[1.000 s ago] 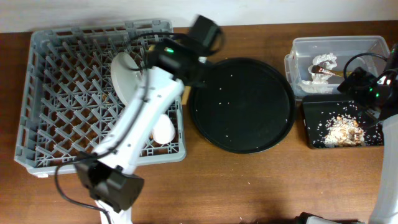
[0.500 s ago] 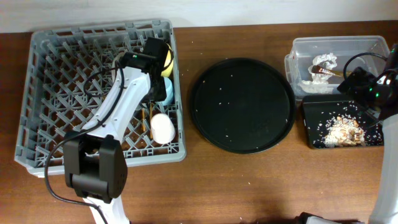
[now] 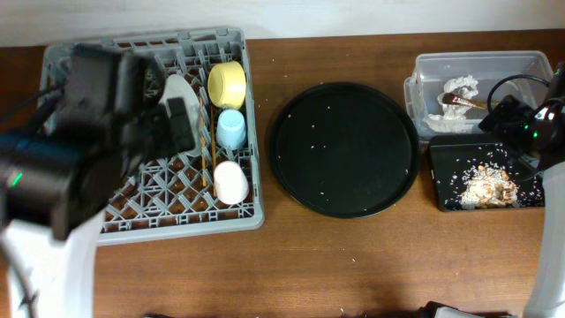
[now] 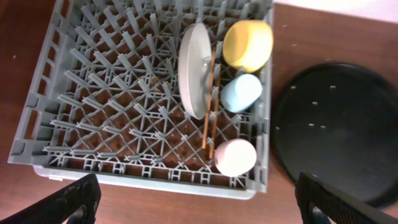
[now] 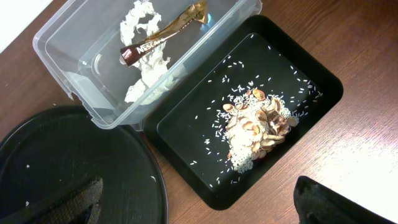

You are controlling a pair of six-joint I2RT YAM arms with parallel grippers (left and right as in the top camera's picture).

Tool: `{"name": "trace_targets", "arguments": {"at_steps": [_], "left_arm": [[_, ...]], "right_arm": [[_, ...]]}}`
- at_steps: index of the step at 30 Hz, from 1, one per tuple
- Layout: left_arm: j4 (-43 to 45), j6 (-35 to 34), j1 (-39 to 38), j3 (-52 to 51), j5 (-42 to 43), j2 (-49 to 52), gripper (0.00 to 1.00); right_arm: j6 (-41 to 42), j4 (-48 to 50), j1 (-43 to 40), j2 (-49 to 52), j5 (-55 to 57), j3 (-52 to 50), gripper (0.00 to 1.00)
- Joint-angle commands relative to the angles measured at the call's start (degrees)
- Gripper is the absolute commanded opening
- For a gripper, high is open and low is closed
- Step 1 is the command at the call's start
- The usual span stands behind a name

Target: Sort waste into correct bins and load items into the dishwasher rack

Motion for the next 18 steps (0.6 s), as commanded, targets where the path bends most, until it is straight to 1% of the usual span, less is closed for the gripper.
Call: {"name": "trace_targets", "arguments": {"at_steps": [1,5,10,12,13,14,15,16,18], "left_arm": [[-1.46,-0.15,-0.09,0.35,1.46,-4.9,0.99],[-1.46,-0.15,-0.09,0.35,1.49,-8.68,0.99],[-1.46,-0.15,-0.09,0.35,1.46,-8.94,0.99],[-1.46,-0.15,-0.09,0.35,1.46,-8.94,0.99],[-1.46,-0.15,-0.09,0.35,1.46,-8.94,0.99],[-1.46,-0.15,-0.09,0.35,1.46,-8.94,0.99],[-1.46,-0.15,-0.09,0.35,1.46,-8.94,0.99],[-1.46,-0.15,-0.09,0.35,1.46,-8.94,0.99],[-1.46,-0.15,-0.09,0.35,1.46,-8.94,0.99]], "right_arm": [[0.5,0.11,-0.22,-0.66,0.52,0.94,0.99],[0.5,0.11,-0.22,-0.66,0.52,0.94,0.99],[0.48,0.11,-0.04,-2.14,0.55,0.92,0.98],[-2.97,0.11,5.2,-9.01,7.61,0.83,0.98],[-2.97,0.11,8.37,-11.32,8.72,0.63,0.98],[-2.97,0.09,12.94,-14.08,8.68,0.28,0.98],[-4.11,0.48,19.65,-17.84,10.29,-0.5,0.98],[-4.28,1.84,25.07,-22.16,13.99,-2.67,0.98],[-4.28,7.06,26.8,-28.15,14.6,-9.09,0.98]]}}
